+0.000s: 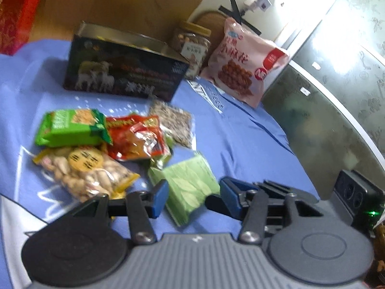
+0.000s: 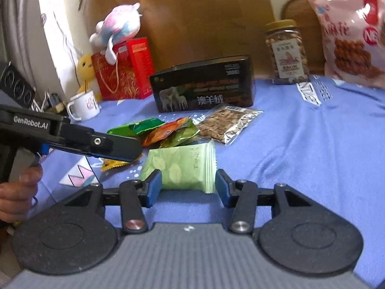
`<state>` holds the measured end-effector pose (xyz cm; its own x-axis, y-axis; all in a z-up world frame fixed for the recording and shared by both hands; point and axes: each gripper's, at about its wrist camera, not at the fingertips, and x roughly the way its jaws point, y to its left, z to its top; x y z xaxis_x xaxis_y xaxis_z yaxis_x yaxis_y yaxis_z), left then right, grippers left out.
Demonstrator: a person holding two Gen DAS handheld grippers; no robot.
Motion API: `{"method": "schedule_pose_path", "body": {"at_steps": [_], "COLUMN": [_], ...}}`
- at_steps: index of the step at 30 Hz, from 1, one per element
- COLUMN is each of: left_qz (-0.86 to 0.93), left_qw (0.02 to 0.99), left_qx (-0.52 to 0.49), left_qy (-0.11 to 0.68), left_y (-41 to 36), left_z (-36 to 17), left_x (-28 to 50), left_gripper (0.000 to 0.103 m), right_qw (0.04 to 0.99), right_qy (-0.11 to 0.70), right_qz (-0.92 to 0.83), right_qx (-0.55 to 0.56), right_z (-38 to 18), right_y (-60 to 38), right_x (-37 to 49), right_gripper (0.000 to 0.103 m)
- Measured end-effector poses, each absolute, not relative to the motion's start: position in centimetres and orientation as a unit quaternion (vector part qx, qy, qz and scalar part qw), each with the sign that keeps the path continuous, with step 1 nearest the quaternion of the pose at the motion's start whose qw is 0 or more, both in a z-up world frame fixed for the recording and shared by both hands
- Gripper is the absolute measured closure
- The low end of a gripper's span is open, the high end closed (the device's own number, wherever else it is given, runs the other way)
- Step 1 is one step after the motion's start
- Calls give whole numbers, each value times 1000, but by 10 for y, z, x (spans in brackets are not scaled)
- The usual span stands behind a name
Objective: Organize snacks
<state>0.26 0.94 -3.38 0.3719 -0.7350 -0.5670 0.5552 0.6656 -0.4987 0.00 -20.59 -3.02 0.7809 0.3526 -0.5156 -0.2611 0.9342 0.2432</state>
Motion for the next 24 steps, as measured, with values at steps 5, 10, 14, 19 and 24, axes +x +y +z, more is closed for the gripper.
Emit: {"method": "schedule_pose_path", "body": {"at_steps": [5, 10, 14, 19, 24], "left_qz": [-385, -382, -375, -369, -365], "left_qw": [821, 821, 819, 819, 825], "left_qx": [-104, -114, -117, -116, -105], "left_qy": [409, 410, 418, 424, 419], "left_y": [-3, -3, -2, -3, -7], "left_z": [-40, -38, -42, -46, -48], "left_x": [7, 7, 9, 10, 7], "left_gripper": [44, 44, 44, 44, 43], "right_qw": [942, 939, 938, 938, 939], "right_qy": [286, 290, 291, 291, 289], "right_qz": [160, 174, 178, 177, 176], "right_qx": [70, 70, 61, 60, 52], "right_z": [-33, -34, -35, -36, -36], "right_y": [-203, -202, -198, -197, -194], "right_x": [3, -1, -3, -2, -4], "right_gripper": [44, 42, 42, 42, 42]}}
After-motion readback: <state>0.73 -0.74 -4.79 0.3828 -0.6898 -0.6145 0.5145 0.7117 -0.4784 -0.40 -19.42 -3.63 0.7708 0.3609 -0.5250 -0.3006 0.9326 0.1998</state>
